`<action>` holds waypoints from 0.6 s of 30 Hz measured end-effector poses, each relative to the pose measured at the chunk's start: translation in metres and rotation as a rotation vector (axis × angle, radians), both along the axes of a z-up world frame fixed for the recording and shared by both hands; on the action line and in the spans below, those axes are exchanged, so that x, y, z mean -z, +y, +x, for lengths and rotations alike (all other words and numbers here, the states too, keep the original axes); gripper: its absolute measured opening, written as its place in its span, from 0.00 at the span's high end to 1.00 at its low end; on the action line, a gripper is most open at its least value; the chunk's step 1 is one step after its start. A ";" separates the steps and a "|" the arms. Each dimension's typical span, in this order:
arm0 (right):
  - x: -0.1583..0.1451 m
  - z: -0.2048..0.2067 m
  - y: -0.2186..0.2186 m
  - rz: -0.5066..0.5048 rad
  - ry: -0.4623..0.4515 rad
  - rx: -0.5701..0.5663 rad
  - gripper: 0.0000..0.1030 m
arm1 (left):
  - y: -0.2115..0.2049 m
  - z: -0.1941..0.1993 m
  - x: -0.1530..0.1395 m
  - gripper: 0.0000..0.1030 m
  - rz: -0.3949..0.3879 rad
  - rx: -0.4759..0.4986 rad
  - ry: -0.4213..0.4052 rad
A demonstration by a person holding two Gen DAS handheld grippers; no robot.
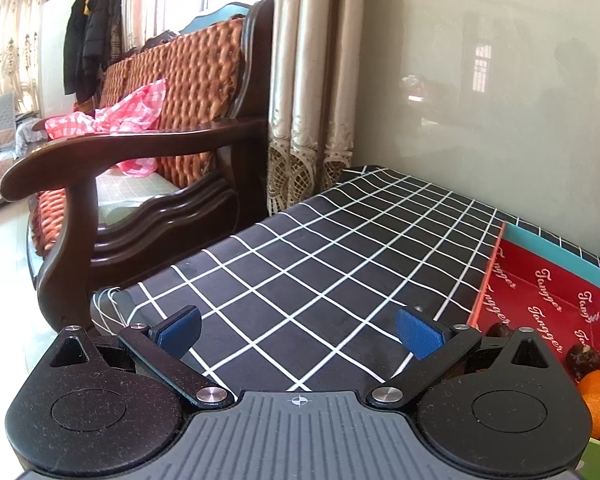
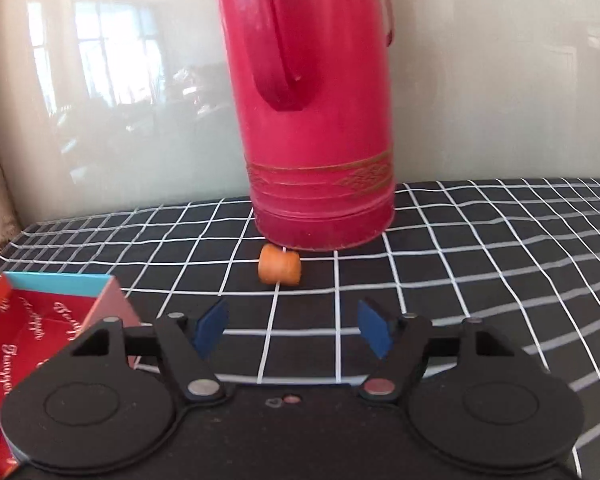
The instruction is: Organize fruits
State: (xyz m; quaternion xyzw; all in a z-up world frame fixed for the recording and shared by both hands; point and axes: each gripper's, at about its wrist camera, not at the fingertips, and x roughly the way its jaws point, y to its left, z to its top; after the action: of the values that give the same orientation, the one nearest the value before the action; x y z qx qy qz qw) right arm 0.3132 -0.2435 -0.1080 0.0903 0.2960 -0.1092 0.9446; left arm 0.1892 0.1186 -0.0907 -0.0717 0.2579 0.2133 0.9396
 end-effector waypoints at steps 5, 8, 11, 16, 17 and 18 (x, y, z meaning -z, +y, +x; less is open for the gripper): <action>0.012 0.029 0.004 -0.046 0.030 -0.003 0.42 | -0.005 0.006 0.003 0.00 -0.016 0.023 0.017; 0.020 0.043 0.006 -0.056 0.053 -0.002 0.53 | -0.005 0.007 0.004 0.00 -0.025 0.030 0.021; 0.022 0.048 0.010 -0.085 0.062 -0.006 0.71 | -0.006 0.010 0.005 0.00 -0.029 0.035 0.030; 0.018 0.043 0.013 -0.099 0.042 -0.023 0.80 | -0.001 0.009 0.006 0.00 -0.035 0.026 0.034; 0.016 0.038 0.015 -0.094 0.036 -0.029 0.80 | -0.001 0.009 0.006 0.00 -0.035 0.024 0.035; 0.013 0.032 0.016 -0.075 0.024 -0.044 0.80 | 0.000 0.008 0.006 0.00 -0.034 0.021 0.034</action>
State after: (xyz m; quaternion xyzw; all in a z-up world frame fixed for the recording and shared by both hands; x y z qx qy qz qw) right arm 0.3449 -0.2278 -0.1205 0.0472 0.3051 -0.1006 0.9458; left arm 0.1976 0.1186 -0.0964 -0.0816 0.2781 0.2000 0.9360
